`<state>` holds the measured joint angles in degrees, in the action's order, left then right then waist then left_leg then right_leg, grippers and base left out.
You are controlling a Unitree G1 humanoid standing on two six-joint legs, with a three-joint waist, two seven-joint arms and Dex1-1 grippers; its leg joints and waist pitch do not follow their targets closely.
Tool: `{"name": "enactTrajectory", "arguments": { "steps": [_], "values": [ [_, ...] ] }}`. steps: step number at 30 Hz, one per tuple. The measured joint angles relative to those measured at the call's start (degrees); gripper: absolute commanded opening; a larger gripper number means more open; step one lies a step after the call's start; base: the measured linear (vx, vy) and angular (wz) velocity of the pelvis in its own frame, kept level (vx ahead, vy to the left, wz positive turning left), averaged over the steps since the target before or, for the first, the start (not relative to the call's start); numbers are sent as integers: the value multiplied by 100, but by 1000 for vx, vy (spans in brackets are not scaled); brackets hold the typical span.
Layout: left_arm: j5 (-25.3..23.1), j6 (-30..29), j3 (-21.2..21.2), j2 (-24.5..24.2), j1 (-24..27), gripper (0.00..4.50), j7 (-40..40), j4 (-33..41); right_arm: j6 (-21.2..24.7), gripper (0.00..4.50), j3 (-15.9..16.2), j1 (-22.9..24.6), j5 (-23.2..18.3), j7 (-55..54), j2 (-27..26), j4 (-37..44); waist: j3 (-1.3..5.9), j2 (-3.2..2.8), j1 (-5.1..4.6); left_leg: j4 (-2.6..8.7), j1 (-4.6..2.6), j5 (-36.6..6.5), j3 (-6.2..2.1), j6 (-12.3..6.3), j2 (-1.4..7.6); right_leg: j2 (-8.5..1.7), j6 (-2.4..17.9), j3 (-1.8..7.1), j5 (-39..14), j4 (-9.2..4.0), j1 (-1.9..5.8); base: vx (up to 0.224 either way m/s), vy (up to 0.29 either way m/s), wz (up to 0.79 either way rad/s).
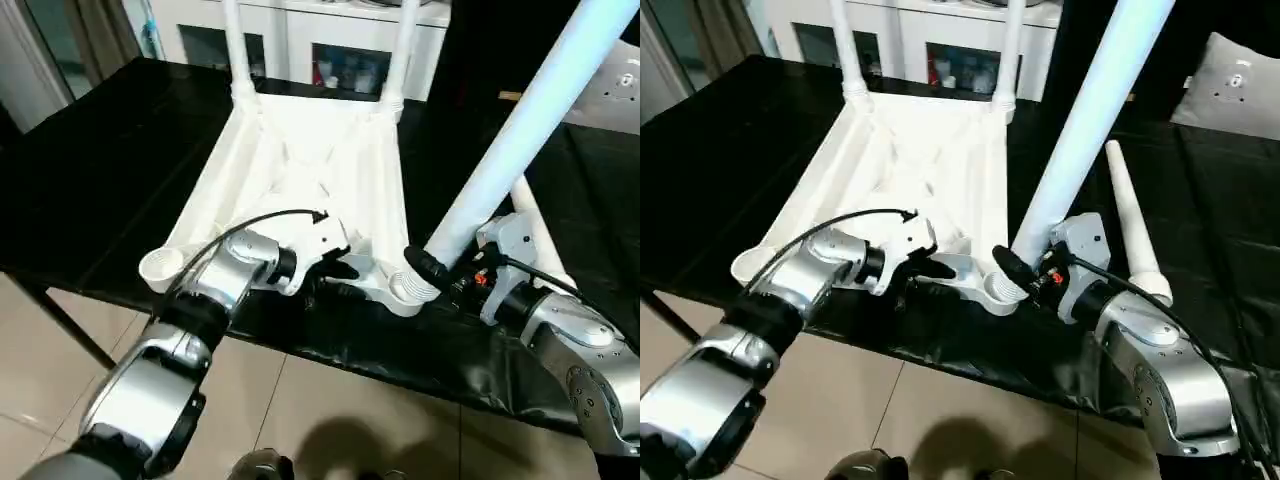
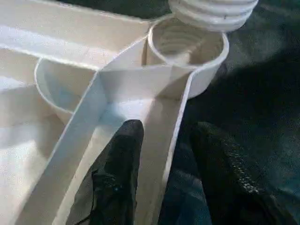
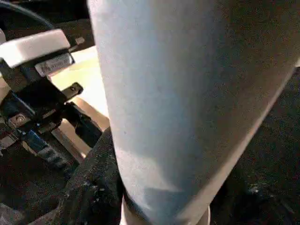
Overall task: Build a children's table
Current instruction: Insert table leg to table base
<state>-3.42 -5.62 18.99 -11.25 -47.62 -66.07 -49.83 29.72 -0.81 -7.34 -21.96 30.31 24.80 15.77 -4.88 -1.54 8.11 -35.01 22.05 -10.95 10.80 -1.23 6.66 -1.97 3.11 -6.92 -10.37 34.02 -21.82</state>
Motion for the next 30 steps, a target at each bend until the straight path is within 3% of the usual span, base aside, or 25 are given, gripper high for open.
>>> {"name": "enactTrajectory", "arguments": {
  "steps": [21,26,30],
  "values": [
    [-75,267,-7,56,-305,13,-397,-715,3,191,17,65,0,-19,-17,10,28,-43,-37,0,-1,-12,25,-19,0,-14,7,0,13,-1,-3,0,0,0],
    [-49,298,-68,-41,-116,5,-439,-480,19,191,157,-43,1,-111,-255,-22,36,-60,-148,1,0,-14,27,-20,0,-15,10,0,14,3,-6,0,0,0],
    [19,-1,-172,-224,249,0,-372,127,187,191,263,-296,-23,-65,-331,-227,38,-54,-225,-1,-7,-12,31,-18,0,-17,10,2,14,6,-4,0,0,0]
  ]
}}
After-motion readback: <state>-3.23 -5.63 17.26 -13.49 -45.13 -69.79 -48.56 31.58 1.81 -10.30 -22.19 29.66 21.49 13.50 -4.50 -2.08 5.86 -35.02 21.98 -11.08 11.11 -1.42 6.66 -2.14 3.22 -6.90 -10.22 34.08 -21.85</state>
